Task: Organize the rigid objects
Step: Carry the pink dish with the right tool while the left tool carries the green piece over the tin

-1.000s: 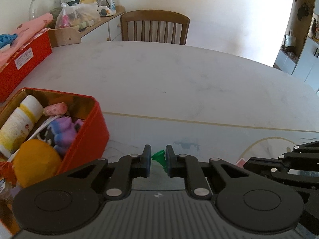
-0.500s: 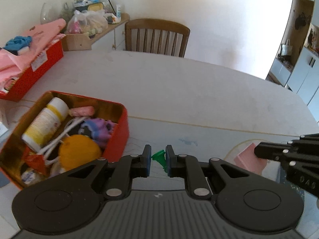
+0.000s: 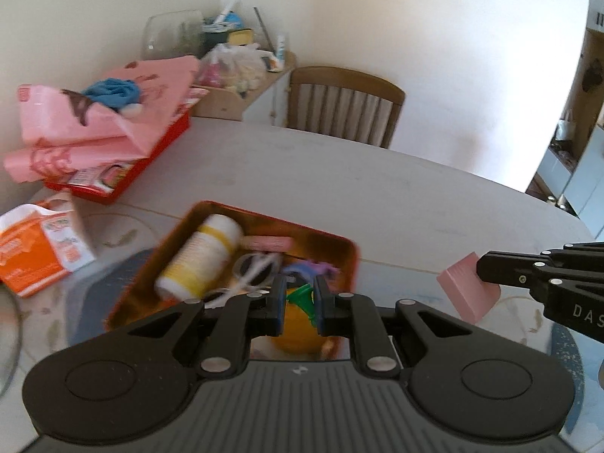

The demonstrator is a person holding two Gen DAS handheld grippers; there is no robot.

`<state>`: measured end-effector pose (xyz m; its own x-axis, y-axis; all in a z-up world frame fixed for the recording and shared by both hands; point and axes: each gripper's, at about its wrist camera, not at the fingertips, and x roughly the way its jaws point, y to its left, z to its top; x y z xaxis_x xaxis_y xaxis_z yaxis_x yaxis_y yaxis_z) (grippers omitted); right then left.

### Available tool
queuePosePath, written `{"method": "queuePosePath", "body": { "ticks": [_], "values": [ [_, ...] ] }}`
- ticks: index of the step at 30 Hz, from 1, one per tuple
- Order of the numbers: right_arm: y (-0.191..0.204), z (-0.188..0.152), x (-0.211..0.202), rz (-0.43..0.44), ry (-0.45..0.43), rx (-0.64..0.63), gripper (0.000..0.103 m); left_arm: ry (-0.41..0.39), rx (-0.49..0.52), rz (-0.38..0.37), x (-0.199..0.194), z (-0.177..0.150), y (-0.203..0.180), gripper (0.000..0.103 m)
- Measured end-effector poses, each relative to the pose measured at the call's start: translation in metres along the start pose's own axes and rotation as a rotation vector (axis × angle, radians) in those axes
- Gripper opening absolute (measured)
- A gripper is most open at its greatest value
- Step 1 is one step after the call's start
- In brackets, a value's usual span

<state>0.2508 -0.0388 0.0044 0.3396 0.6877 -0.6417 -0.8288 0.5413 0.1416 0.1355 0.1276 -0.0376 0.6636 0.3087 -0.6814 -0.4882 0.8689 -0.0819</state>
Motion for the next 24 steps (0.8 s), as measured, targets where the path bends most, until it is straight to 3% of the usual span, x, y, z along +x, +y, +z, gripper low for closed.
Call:
{"method": "queuePosePath", "body": {
  "ticks": [10,24],
  "values": [
    [0.048,0.029,0.054,0.018,0.032,0.005,0.001,0.055,-0.002,0.007,0.015,0.003,0.065,0.015],
    [0.082,0.036,0.131,-0.031,0.127,-0.034,0.001,0.159,0.058,-0.025,0.059,-0.009,0.088,0.015]
  ]
}}
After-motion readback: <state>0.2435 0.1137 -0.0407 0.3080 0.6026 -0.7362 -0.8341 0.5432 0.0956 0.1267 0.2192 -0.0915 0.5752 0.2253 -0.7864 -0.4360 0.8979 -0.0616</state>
